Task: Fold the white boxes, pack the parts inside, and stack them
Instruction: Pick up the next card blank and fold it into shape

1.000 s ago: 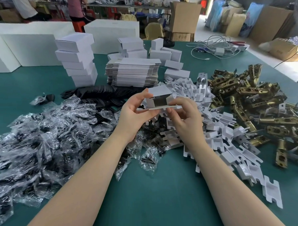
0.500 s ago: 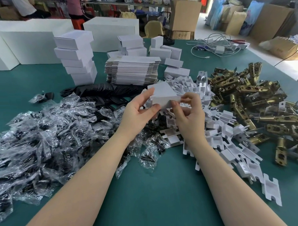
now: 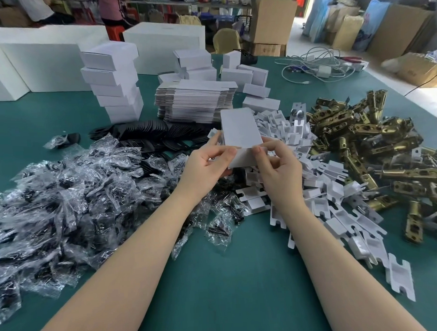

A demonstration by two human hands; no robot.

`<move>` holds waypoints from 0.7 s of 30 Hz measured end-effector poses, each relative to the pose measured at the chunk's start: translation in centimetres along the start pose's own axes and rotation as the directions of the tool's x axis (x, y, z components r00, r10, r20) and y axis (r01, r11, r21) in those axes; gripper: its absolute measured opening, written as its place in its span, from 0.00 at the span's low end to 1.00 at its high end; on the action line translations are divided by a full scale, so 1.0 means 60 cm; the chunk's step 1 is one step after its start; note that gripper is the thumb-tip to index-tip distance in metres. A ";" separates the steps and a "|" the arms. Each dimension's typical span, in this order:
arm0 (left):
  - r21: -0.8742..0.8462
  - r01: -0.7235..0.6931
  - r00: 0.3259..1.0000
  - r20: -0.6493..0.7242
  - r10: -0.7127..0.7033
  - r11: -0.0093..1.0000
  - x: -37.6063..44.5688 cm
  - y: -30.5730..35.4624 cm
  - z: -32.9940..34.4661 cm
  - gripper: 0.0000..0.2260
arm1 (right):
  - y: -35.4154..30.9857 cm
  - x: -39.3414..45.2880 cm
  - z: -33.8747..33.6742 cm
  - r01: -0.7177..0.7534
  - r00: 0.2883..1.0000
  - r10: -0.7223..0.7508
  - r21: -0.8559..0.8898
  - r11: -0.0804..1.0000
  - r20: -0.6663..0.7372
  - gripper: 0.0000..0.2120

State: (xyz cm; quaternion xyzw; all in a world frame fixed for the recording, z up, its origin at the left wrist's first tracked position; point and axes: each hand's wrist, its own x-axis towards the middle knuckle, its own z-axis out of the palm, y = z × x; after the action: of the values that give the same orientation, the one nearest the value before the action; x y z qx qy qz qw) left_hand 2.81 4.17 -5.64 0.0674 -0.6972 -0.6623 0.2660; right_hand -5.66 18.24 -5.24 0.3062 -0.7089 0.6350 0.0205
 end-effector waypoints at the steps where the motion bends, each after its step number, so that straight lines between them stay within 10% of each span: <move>1: -0.003 0.000 1.000 0.000 0.000 1.000 -0.001 0.001 0.001 0.10 | 0.000 0.000 0.001 0.005 1.000 -0.005 -0.007 1.000 -0.008 0.07; 21: 0.011 -0.003 1.000 -0.016 0.003 1.000 -0.006 0.010 0.003 0.19 | -0.005 -0.004 0.004 0.030 0.999 -0.028 -0.062 0.998 0.041 0.18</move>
State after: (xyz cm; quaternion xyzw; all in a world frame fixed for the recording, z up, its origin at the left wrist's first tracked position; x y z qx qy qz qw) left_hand 3.20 4.56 -5.15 0.0730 -0.6989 -0.6573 0.2722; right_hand -5.26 18.12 -5.12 0.3282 -0.7243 0.6058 0.0251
